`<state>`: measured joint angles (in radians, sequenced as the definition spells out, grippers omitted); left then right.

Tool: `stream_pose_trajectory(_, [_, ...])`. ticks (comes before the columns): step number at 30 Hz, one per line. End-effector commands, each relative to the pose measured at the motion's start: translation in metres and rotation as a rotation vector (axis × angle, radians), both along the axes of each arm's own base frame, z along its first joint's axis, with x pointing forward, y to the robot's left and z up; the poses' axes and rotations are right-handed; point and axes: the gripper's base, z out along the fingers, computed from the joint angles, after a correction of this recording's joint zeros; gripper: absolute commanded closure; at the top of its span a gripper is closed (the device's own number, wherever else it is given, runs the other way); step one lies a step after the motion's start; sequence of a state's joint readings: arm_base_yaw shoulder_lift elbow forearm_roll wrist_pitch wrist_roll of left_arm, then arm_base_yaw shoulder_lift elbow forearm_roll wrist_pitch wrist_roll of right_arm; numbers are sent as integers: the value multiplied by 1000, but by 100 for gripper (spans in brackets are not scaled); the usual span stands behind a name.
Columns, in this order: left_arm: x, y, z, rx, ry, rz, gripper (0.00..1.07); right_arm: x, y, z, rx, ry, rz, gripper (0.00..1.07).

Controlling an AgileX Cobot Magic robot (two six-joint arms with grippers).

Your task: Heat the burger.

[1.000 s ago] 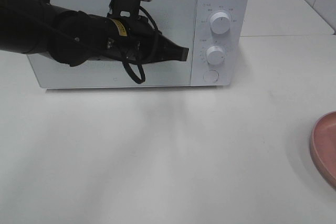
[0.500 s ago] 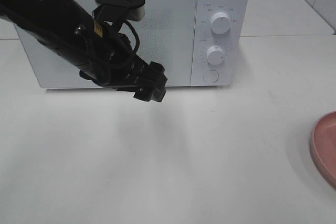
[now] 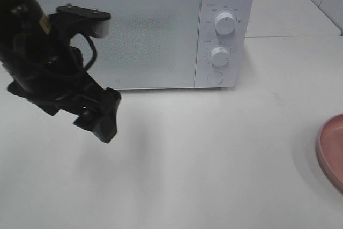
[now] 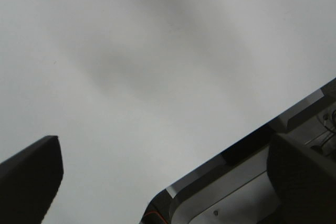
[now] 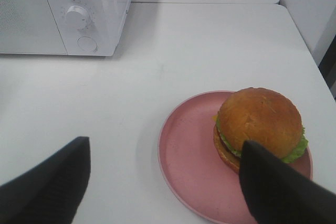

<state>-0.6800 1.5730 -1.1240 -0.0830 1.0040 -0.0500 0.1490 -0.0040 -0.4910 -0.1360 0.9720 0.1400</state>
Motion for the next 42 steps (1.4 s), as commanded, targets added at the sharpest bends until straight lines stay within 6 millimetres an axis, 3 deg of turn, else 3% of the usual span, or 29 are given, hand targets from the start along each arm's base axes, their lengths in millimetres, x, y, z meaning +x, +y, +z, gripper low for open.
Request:
stream_pose_trajectory(1, [0, 14, 13, 9, 6, 29, 8, -3, 0, 0, 9, -32, -9, 31])
stream_pose_trajectory(5, [0, 52, 43, -28, -47, 136, 8, -3, 0, 0, 9, -32, -9, 31])
stream_pose_trajectory(6, [0, 52, 43, -28, -47, 136, 8, -3, 0, 0, 9, -32, -9, 31])
stream_pose_trajectory(7, [2, 72, 53, -35, -65, 198, 8, -3, 0, 0, 9, -32, -9, 31])
stream_pose_trajectory(9, [2, 84, 58, -35, -70, 230, 8, -3, 0, 0, 9, -32, -9, 31])
stream_pose_trajectory(11, [-1, 117, 71, -30, -83, 318, 8, -3, 0, 0, 9, -32, -9, 31])
stream_pose_trajectory(12, [-1, 117, 71, -30, -83, 318, 8, -3, 0, 0, 9, -32, -9, 31])
stream_pose_trajectory(13, [-5, 136, 77, -25, -88, 387, 8, -3, 0, 0, 9, -32, -9, 31])
stream_pose_trajectory(15, [-7, 145, 80, -24, -91, 415, 8, -3, 0, 0, 9, -32, -9, 31])
stream_pose_trajectory(17, [-17, 177, 93, -38, -131, 544, 8, -3, 0, 0, 9, -32, -9, 31])
stream_pose_trajectory(25, [-36, 188, 103, -69, -186, 608, 8, -3, 0, 0, 9, -32, -9, 31])
stream_pose_trajectory(28, [-51, 188, 93, -67, -187, 603, 8, -3, 0, 0, 9, -32, -9, 31])
stream_pose_trajectory(30, [-72, 188, 70, -68, -192, 606, 8, -3, 0, 0, 9, -32, -9, 31])
stream_pose_trajectory(33, [-77, 188, 63, -66, -187, 608, 8, -3, 0, 0, 9, -32, -9, 31])
stream_pose_trajectory(35, [-97, 188, 43, -65, -204, 604, 8, -3, 0, 0, 9, -32, -9, 31])
stream_pose_trajectory(42, [-127, 187, 15, -70, -221, 600, 8, -3, 0, 0, 9, -32, -9, 31])
